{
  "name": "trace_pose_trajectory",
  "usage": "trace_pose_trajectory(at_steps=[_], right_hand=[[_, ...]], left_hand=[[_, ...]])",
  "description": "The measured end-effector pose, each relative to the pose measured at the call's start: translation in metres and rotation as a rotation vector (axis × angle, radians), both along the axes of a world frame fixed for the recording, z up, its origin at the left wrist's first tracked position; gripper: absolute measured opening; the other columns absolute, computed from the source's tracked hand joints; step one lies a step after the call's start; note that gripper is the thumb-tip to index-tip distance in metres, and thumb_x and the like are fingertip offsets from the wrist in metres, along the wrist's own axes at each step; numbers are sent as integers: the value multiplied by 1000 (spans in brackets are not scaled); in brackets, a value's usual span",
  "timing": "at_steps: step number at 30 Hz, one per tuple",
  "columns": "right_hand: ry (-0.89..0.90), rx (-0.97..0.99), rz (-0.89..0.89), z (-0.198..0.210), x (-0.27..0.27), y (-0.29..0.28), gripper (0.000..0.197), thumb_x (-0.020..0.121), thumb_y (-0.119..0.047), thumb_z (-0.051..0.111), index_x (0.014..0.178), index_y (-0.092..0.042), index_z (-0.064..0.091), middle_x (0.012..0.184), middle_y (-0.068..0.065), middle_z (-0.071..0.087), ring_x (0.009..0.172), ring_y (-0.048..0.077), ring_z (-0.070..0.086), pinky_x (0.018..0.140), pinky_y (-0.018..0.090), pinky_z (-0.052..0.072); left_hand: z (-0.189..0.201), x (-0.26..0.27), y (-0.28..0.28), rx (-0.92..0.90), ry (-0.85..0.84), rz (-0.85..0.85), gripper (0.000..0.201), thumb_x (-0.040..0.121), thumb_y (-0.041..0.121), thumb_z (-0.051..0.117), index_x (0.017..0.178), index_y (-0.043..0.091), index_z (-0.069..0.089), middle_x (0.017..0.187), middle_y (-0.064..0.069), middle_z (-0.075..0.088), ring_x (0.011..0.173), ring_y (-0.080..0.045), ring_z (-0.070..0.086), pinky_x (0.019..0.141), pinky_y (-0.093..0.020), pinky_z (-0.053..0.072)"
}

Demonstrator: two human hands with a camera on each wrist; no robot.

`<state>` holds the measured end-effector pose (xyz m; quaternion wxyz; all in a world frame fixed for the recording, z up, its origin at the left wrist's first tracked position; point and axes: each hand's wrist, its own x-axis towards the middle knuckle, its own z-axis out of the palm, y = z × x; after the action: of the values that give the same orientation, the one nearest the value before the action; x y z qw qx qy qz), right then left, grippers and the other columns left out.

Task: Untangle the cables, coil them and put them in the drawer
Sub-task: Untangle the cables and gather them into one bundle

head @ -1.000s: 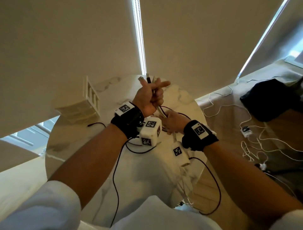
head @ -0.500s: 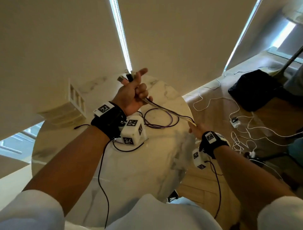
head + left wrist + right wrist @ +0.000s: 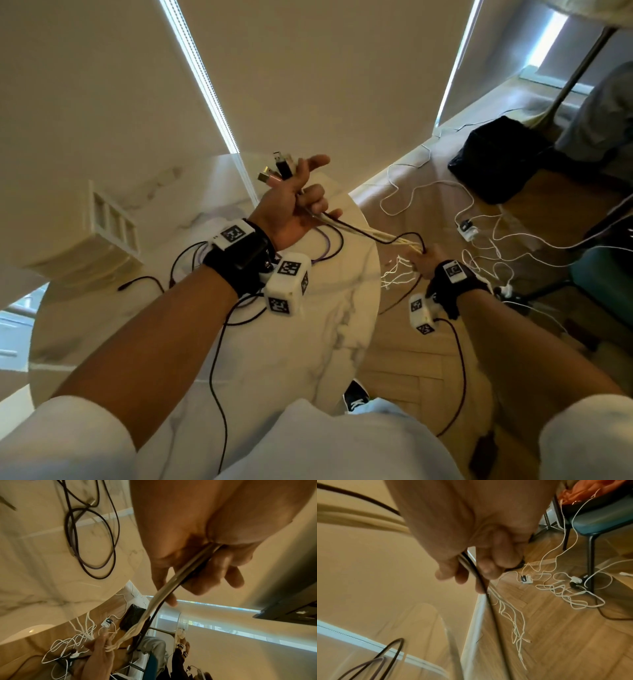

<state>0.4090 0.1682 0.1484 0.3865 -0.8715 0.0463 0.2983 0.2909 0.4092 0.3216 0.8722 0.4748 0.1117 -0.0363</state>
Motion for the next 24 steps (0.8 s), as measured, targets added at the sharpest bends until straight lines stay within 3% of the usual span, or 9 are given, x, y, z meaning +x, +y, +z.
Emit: trace_pose_trajectory(at_steps=[4,6,8,12,14,16,18,21,24], right_hand=[[79,23,-24,-11,0,-13,23,88,-26,64,75,-6,64,65,11,58,52,20,50,56,38,48],[-10,84,-170,-14,0,-15,17,84,-21,68,81,-5,66,71,14,62,61,25,56,72,43,54],[-131,50,-208,-16,3,-17,19,79,-20,71,92,-7,68,80,11,67,73,26,61,76,38,51],[-107,-214,76,-14,6,-17,47,82,-21,70,124,-6,53,117,13,62,101,31,60,83,34,48],[-90,-373,214,9,3,-10,49,87,-18,63,132,-9,46,129,15,55,111,35,55,92,38,48],[-147,-361,266,42,1,6,42,93,-11,53,134,-6,45,136,16,49,121,35,49,98,37,42],[-261,-142,267,72,1,29,35,95,-9,48,130,-6,52,128,14,57,114,31,56,95,32,44],[-251,426,217,115,-15,65,27,94,-12,53,120,-13,60,90,0,66,79,11,63,70,25,52],[-301,611,383,146,-30,86,24,96,-11,52,116,-15,64,96,-1,69,89,9,66,82,27,54]], left_hand=[[-4,11,-8,-37,6,-12,27,102,27,33,106,11,54,41,9,28,38,-6,27,52,-22,36],[-9,15,-12,-85,21,-13,26,101,23,34,105,7,55,40,9,28,37,-6,27,49,-21,35],[-14,17,-16,-144,26,-12,29,101,23,33,103,6,57,41,8,29,38,-6,28,48,-21,37],[-24,15,-22,-98,47,-12,30,103,26,30,106,14,57,51,7,34,40,-6,28,50,-21,33],[-31,12,-23,15,58,-20,28,102,27,31,112,22,57,54,6,34,42,-6,26,53,-23,30],[-38,8,-24,100,71,-31,29,103,24,32,116,25,57,54,5,32,44,-7,25,53,-24,31],[-44,5,-24,133,84,-45,29,103,20,31,118,23,57,52,4,30,45,-8,24,52,-25,32],[-46,1,-25,173,96,-57,26,103,19,33,107,17,58,50,6,28,44,-7,23,51,-24,30],[-42,1,-27,253,172,-30,25,101,8,34,82,15,48,47,8,27,40,-4,23,48,-21,18]])
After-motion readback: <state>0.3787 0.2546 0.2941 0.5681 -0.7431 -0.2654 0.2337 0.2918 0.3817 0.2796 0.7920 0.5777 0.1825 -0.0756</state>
